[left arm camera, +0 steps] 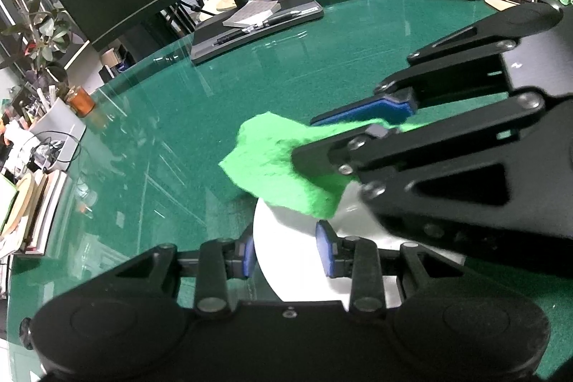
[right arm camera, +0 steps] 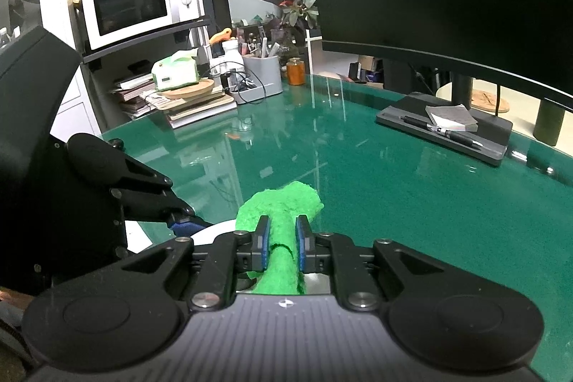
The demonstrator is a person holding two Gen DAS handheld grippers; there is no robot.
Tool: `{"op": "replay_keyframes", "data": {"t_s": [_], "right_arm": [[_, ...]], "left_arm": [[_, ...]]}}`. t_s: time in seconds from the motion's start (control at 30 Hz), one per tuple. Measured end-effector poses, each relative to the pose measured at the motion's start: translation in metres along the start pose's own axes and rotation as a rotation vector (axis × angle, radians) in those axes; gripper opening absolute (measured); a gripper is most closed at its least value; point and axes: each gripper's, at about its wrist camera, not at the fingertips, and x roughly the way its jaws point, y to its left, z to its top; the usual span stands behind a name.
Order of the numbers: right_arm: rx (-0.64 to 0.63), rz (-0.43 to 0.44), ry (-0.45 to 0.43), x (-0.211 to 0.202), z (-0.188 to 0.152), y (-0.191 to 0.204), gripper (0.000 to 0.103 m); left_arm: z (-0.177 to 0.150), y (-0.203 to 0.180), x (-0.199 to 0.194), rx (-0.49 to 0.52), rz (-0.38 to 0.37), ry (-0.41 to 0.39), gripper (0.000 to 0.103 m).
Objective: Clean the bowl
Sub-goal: 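Keep wiping the bowl interior with the cloth in the right tool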
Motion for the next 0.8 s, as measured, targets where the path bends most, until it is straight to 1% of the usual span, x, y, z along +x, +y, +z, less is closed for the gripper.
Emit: {"op": "replay_keyframes", "data": {"t_s": [0.17, 0.37, 0.5, 0.67, 0.8], "right_arm": [[-0.011, -0.02, -0.005, 0.003, 0.0, 0.004, 0.013], [0.002, -0.09, -0.006, -0.01, -0.003, -0.003, 0.012], [-0.036, -0.118, 0.001, -0.005, -0.002, 0.005, 0.012], [-0.088, -0.133, 0.0, 0.006, 0.004, 0.013, 0.012], [-0.097, -0.173, 0.017, 0.003, 0.005, 0.007, 0.012]], "left_arm": [[0.0, 0.0, 0.0, 0.006, 0.004, 0.001, 0.033], [0.0, 0.0, 0.0, 0.008, 0.005, -0.002, 0.033], [0.0, 0.001, 0.0, 0.012, 0.005, -0.002, 0.033], [0.0, 0.001, 0.0, 0.017, 0.008, -0.002, 0.033], [0.0, 0.001, 0.0, 0.015, 0.009, -0.004, 0.033]]}}
